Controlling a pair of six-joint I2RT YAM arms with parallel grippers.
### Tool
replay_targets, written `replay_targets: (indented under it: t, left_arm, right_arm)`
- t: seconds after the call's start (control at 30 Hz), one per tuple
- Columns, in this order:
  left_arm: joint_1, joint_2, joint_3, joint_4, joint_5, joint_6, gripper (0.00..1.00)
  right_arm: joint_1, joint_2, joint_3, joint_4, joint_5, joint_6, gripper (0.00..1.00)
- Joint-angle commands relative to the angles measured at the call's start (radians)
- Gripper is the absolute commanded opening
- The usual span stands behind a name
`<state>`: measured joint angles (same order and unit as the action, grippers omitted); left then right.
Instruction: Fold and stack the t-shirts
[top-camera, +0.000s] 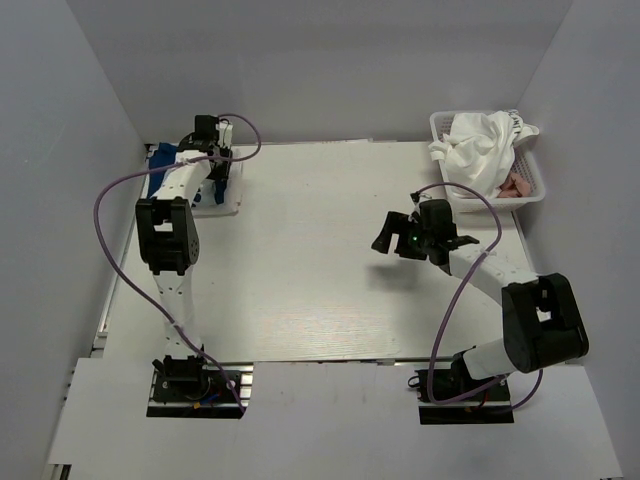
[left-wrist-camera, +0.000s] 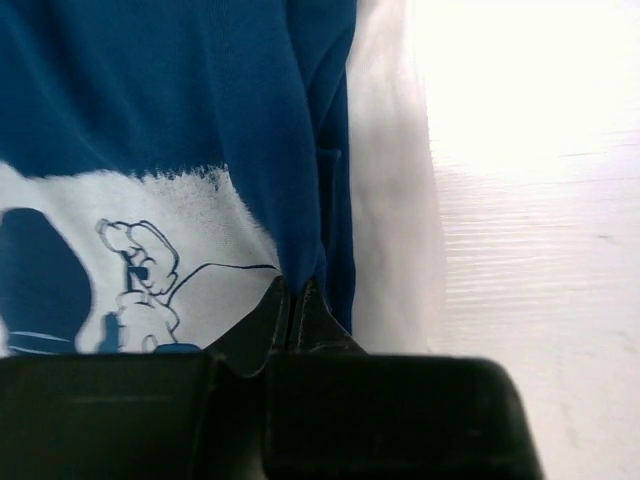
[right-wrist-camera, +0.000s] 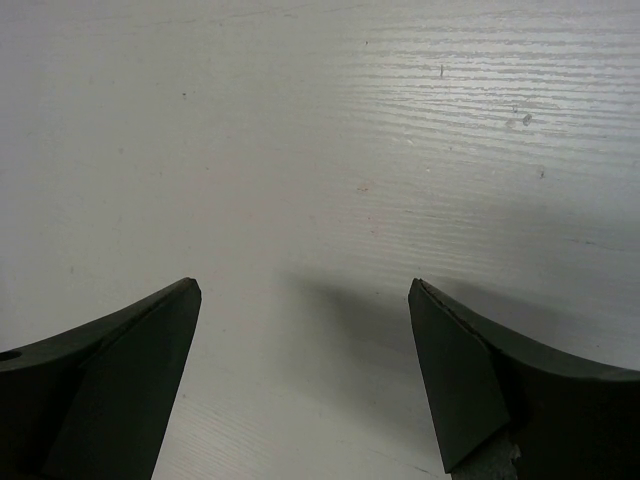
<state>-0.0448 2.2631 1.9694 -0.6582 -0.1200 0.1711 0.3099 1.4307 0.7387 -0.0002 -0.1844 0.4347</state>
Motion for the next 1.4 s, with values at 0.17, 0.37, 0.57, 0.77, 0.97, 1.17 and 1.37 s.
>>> replay_targets:
  t: [0.17,0.37,0.57,0.77,0.97,1.17,1.37]
  left_arm:
    - [-0.021,-0.139,-0.001,0.023,0.068,-0.068,0.0]
    - [-0.021,-0.073,0.017,0.023,0.163,-0.108,0.0]
    - [-0.055,0.052,0.046,-0.021,0.263,-0.108,0.04]
    - [-0.055,0.101,0.046,-0.021,0.24,-0.136,0.64]
    - [-0.055,0.043,0.097,-0.066,0.198,-0.148,1.0]
    - [-0.046,-0.203,-0.006,0.02,0.099,-0.263,1.0]
    - [-0.024,-0.321,-0.125,0.078,-0.055,-0.36,1.0]
  right_arm:
    - [-0.002,-0.044,-0.01,0.023,0.02,-0.008,0.9]
    - [0.0,-0.027,-0.012,0.028,0.02,-0.004,0.9]
    - [-0.002,-0.023,-0.004,0.02,0.028,-0.007,0.9]
    - [-0.002,-0.029,0.008,0.002,0.034,-0.024,0.9]
    - [-0.003,-0.049,0.005,0.002,0.028,-0.031,0.9]
    - [-0.002,-0.079,-0.007,0.012,0.005,-0.025,0.9]
    - [-0.002,-0.134,-0.027,0.022,0.008,-0.031,0.9]
